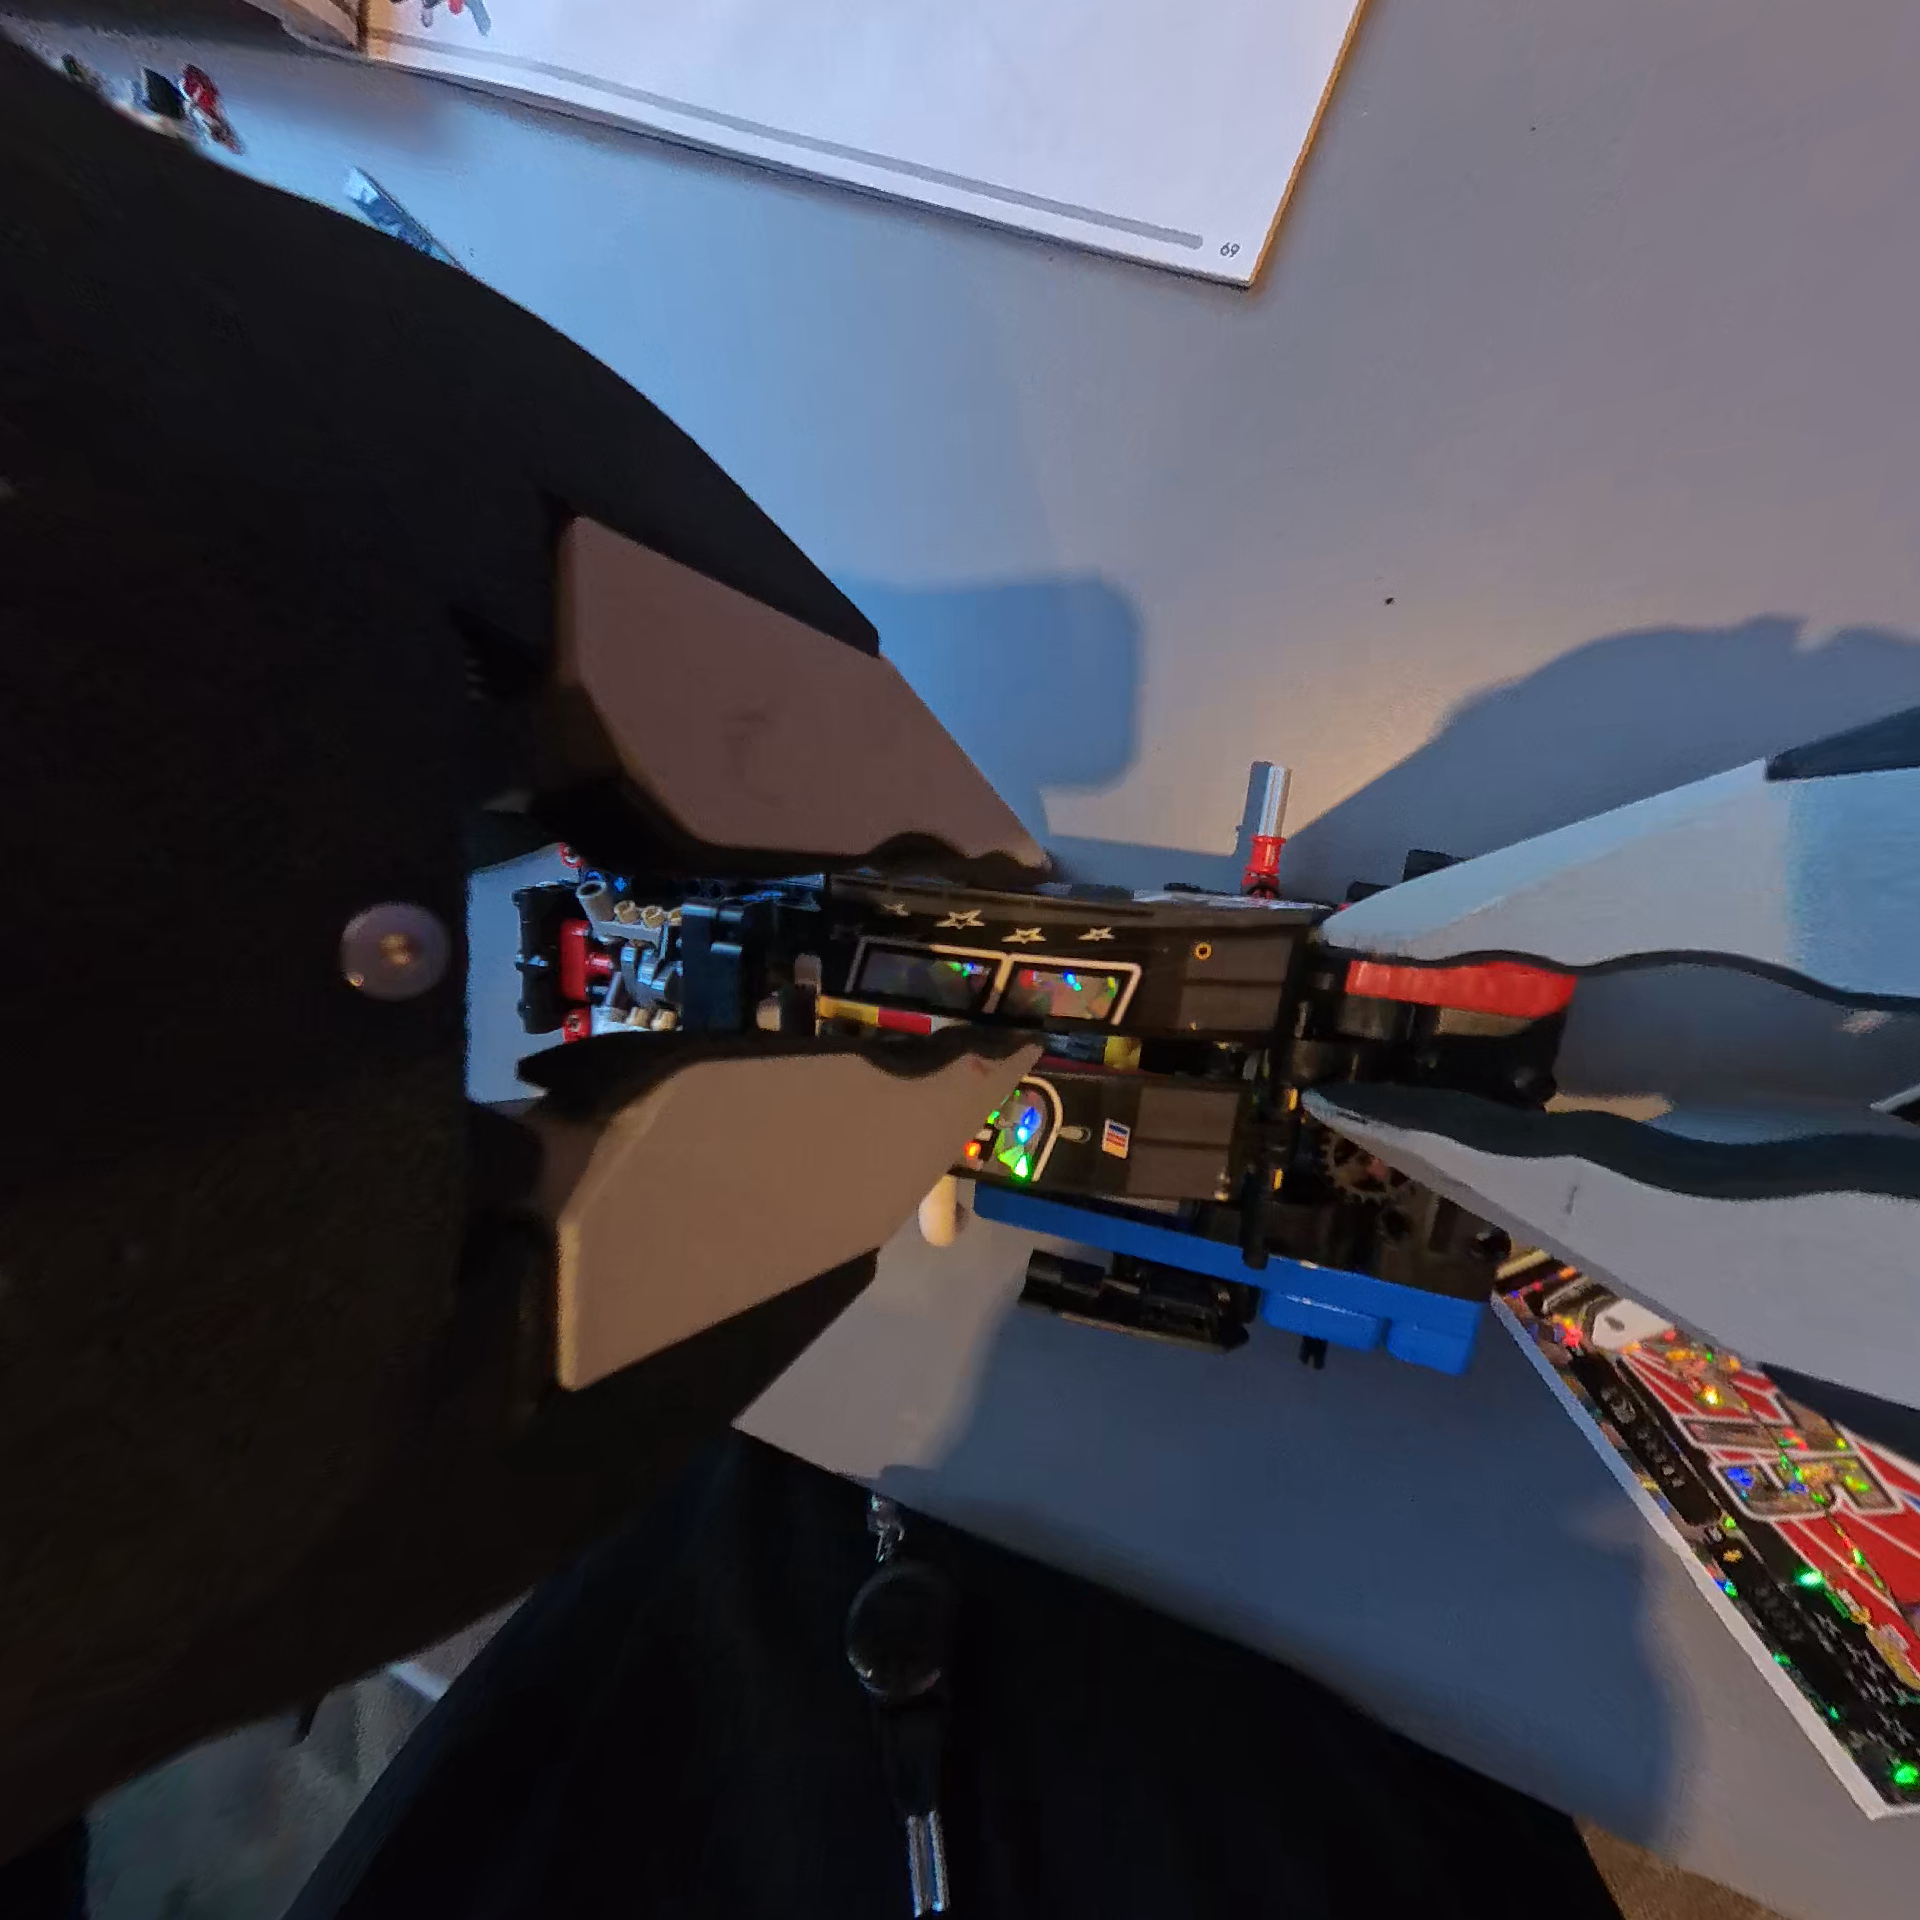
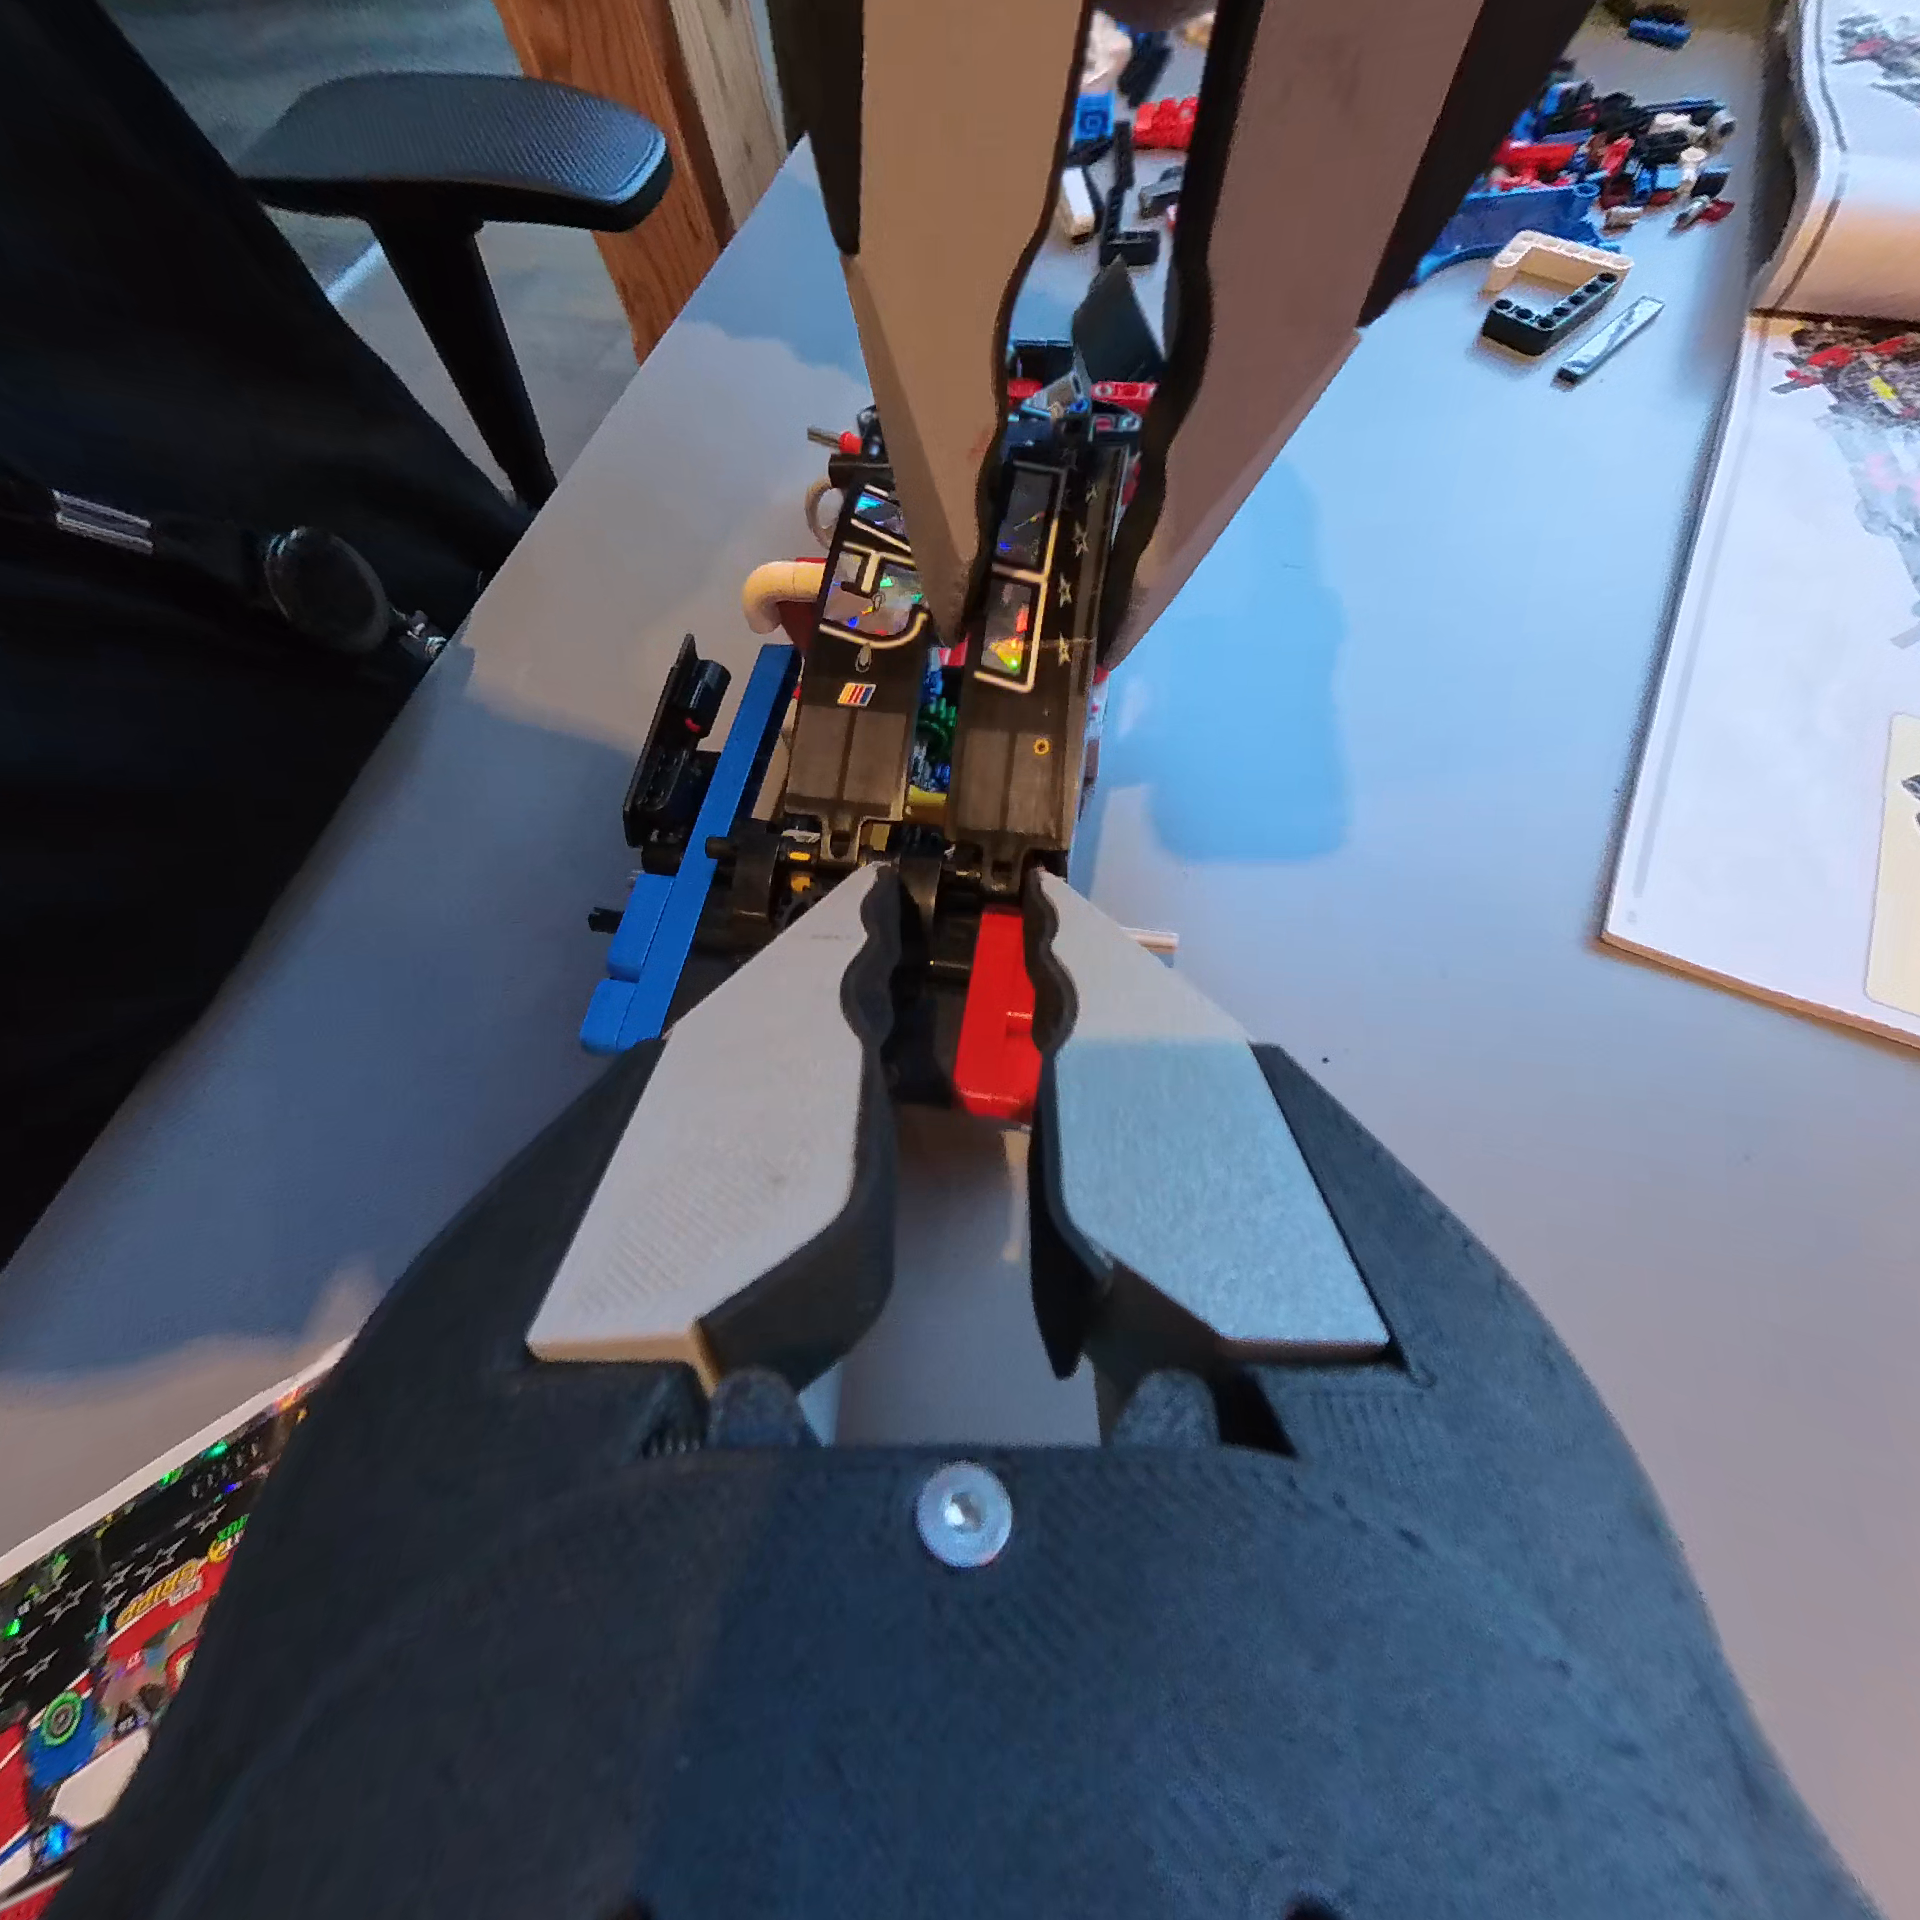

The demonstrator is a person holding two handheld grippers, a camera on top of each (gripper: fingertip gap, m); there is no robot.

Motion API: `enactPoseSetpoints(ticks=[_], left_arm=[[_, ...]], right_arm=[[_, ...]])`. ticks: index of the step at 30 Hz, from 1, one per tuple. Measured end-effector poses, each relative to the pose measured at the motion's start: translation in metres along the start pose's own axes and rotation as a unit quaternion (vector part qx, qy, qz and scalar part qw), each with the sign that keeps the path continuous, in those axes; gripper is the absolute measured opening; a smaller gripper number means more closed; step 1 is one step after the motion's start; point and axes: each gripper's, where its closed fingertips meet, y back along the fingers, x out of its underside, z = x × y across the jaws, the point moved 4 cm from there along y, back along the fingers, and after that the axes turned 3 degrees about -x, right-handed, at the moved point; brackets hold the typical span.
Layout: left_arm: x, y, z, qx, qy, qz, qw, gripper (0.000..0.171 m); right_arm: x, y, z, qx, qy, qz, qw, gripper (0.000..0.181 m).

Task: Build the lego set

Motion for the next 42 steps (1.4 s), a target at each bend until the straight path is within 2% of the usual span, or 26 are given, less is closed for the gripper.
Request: enactPoseSetpoints(ticks=[12, 28, 42], left_arm=[[0.008, 0.001, 0.000, 0.037, -0.016, 0.012, 0.999, 0.023], [0.017, -0.004, -0.003, 0.043, -0.028, 0.040, 0.998, 0.022], [0.021, -0.004, -0.007, 0.058, -0.028, 0.047, 0.997, 0.022]], right_arm=[[-0.004, -0.006, 0.002, -0.010, 0.008, 0.007, 1.000, 0.020], [-0.006, -0.010, 0.001, -0.036, -0.002, 0.024, 0.999, 0.019], [-0.013, -0.016, 0.007, -0.024, 0.056, 0.098, 0.993, 0.019]])
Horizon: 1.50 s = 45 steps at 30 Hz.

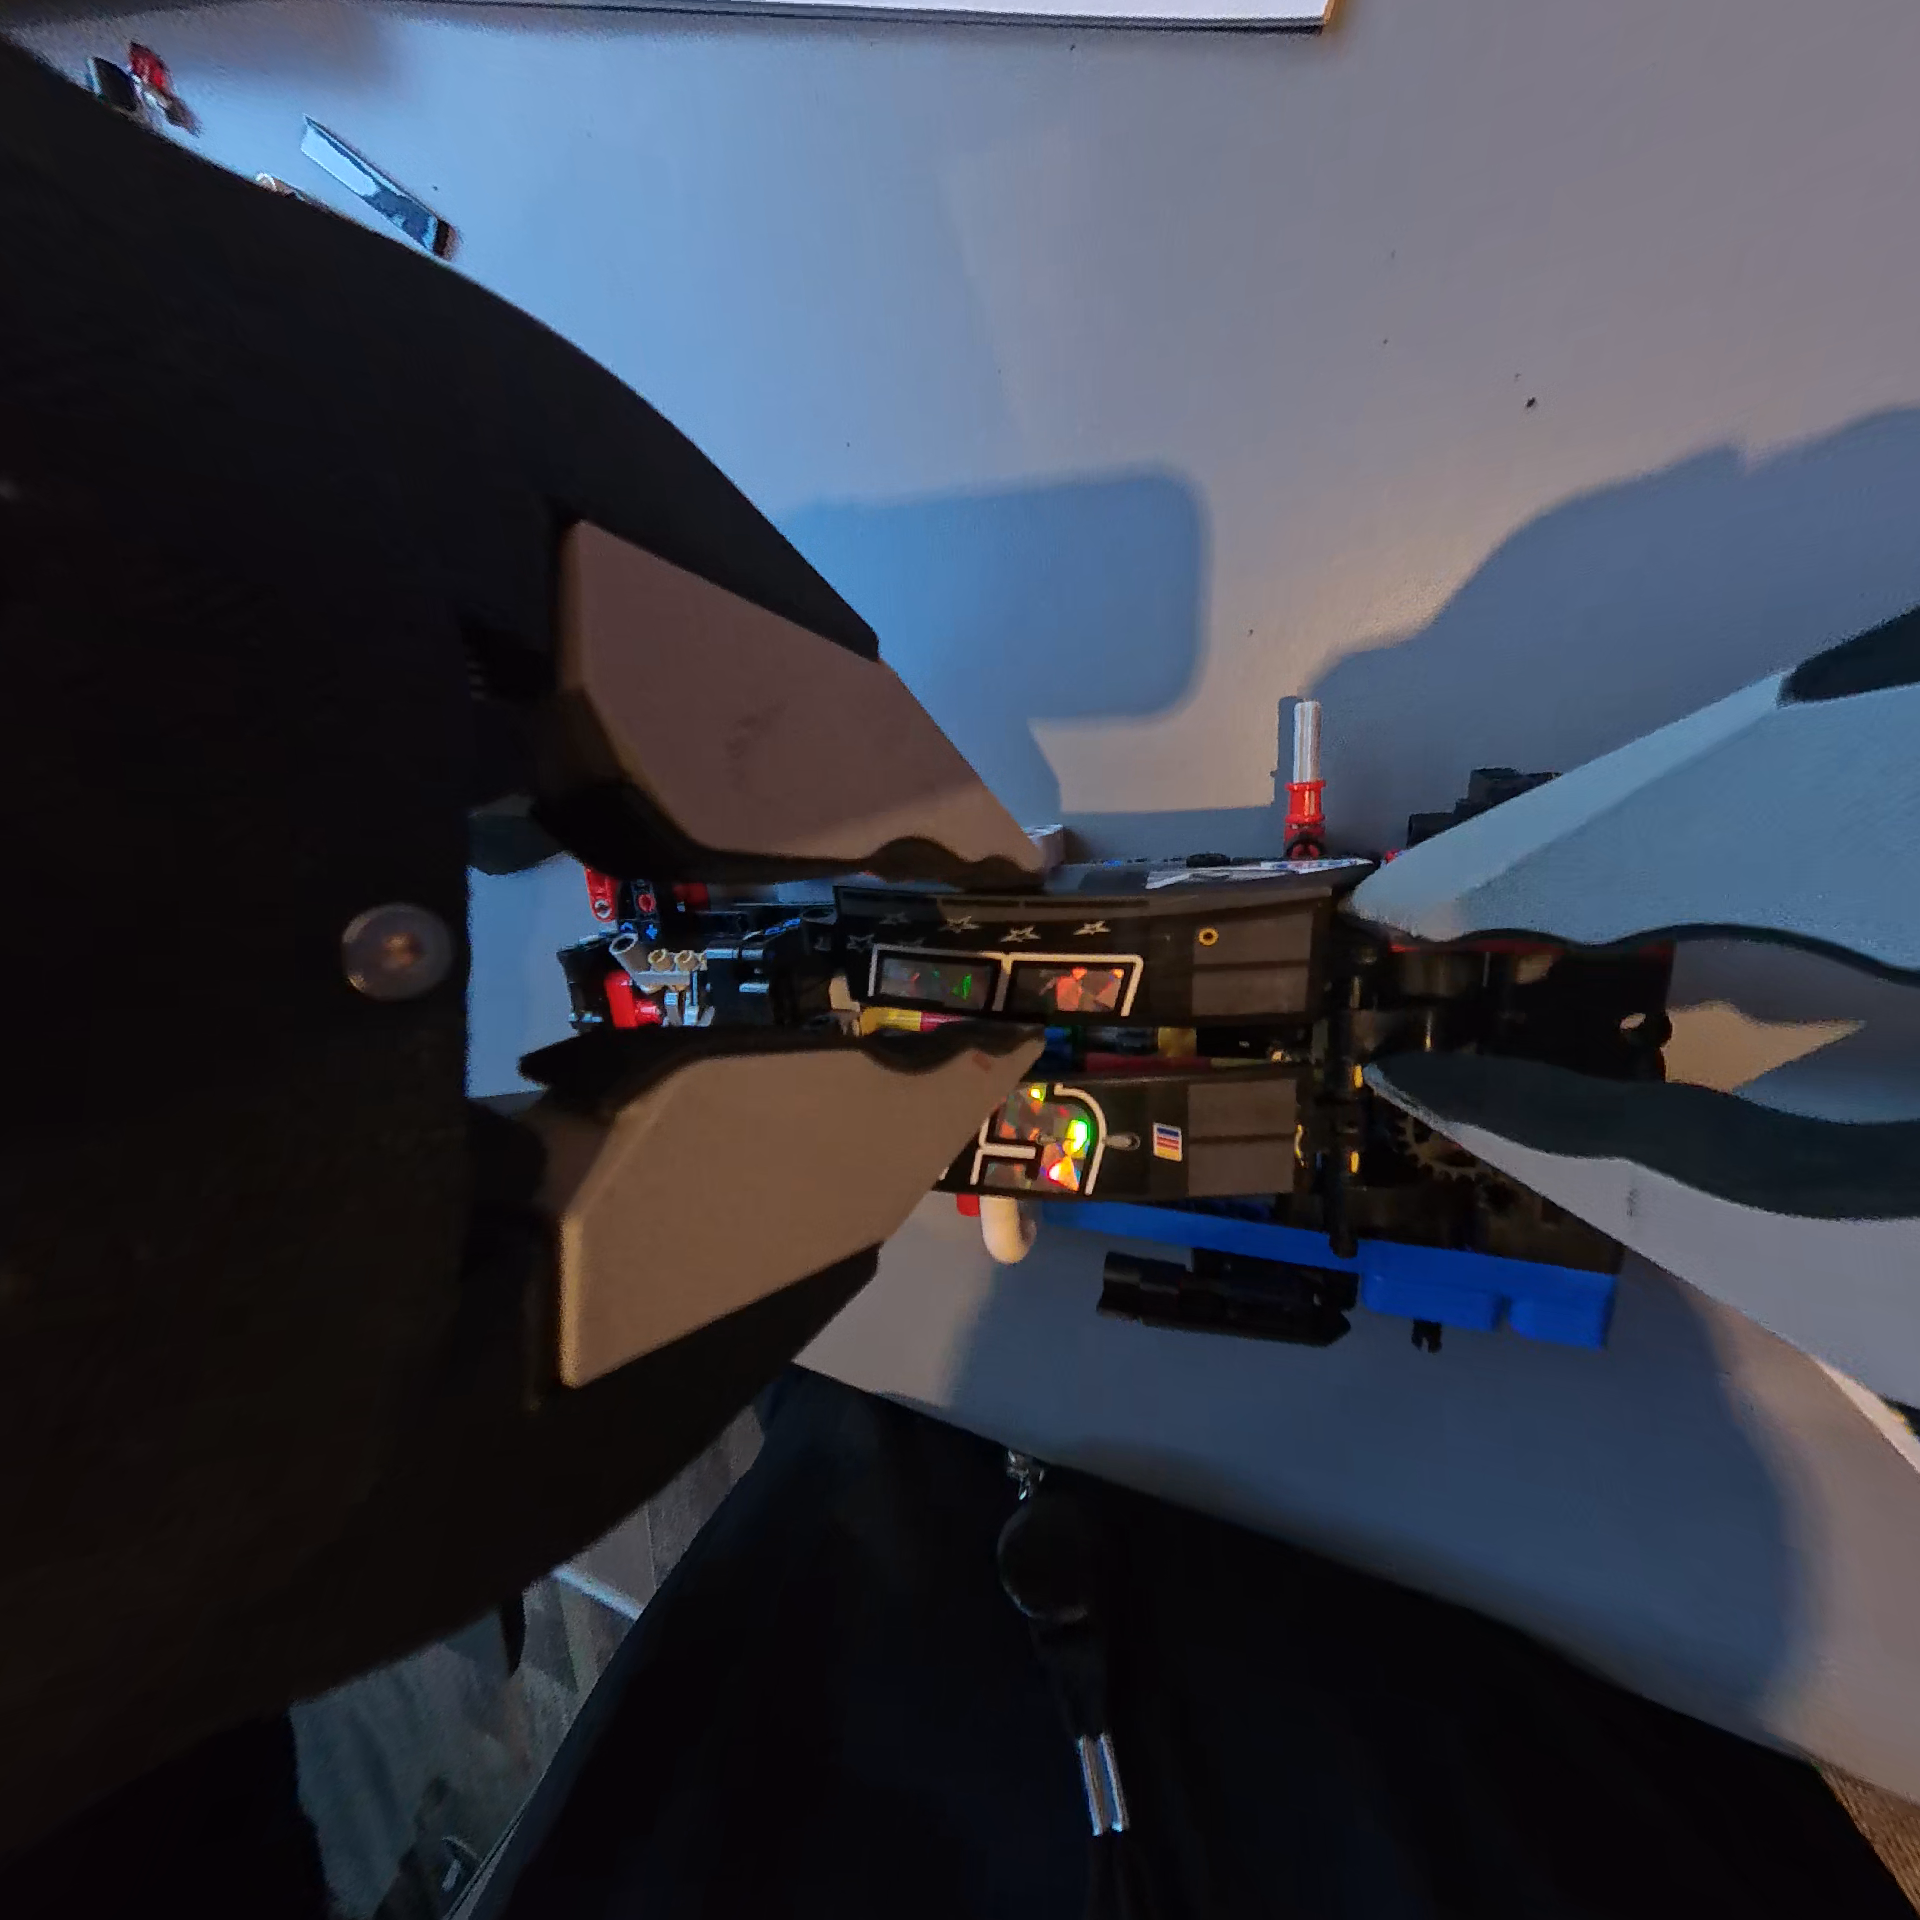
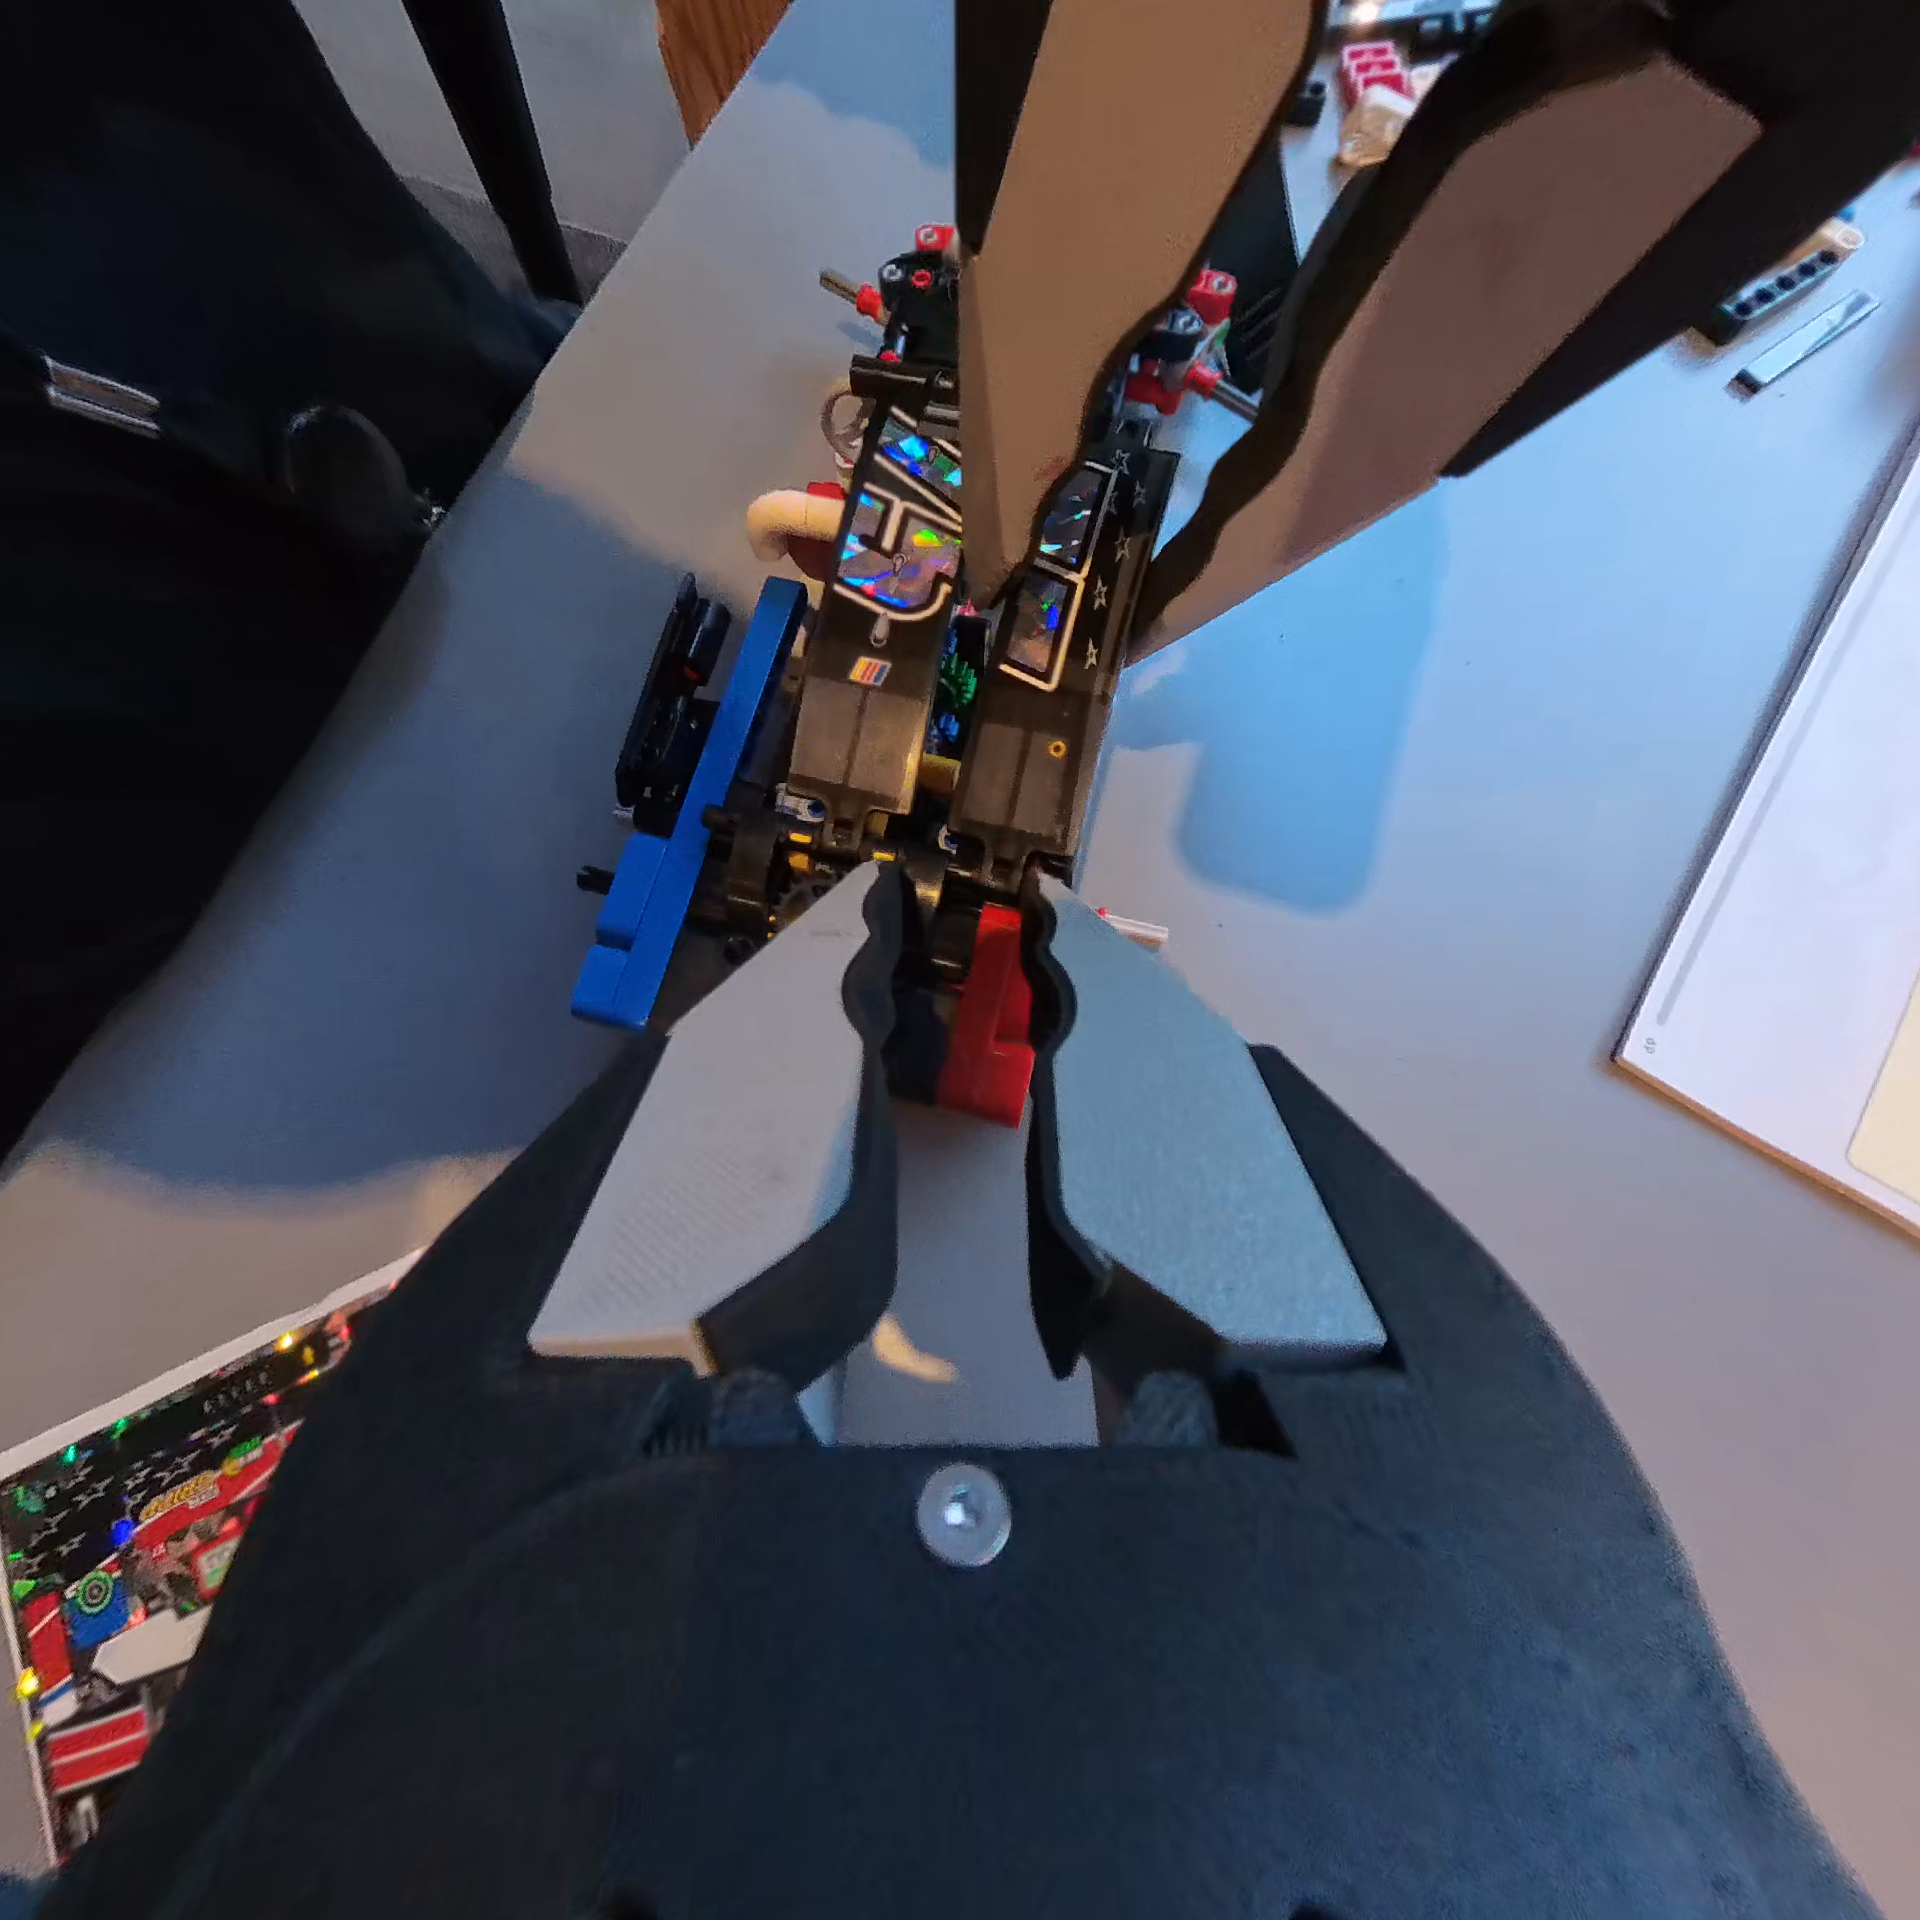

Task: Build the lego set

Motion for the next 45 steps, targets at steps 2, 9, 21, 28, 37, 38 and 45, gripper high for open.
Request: enactPoseSetpoints(ticks=[2, 9, 21, 28, 37, 38, 45], left_arm=[[0.000, 0.000, 0.000, 0.000, -0.001, 0.000, 1.000, 0.022], [0.001, -0.001, -0.001, 0.001, 0.003, -0.011, 1.000, 0.022], [0.005, 0.000, -0.003, -0.004, 0.000, 0.010, 1.000, 0.022], [0.004, 0.000, -0.005, -0.008, -0.004, 0.017, 1.000, 0.022], [0.005, 0.000, -0.004, -0.005, -0.008, 0.024, 1.000, 0.022], [0.005, 0.000, -0.004, -0.004, -0.008, 0.025, 1.000, 0.022], [0.005, 0.000, -0.004, -0.005, -0.009, 0.026, 1.000, 0.022]], right_arm=[[0.000, 0.000, 0.000, -0.003, -0.003, 0.008, 1.000, 0.020], [-0.001, -0.001, 0.002, 0.010, -0.008, 0.024, 1.000, 0.019], [-0.004, -0.004, 0.003, -0.012, -0.053, -0.025, 0.998, 0.025], [-0.006, -0.003, 0.008, -0.020, -0.060, -0.009, 0.998, 0.029], [-0.007, -0.007, 0.025, 0.014, -0.077, -0.007, 0.997, 0.064], [-0.008, -0.008, 0.028, 0.021, -0.073, -0.003, 0.997, 0.070], [-0.013, -0.012, 0.032, 0.044, -0.092, -0.024, 0.994, 0.079]])
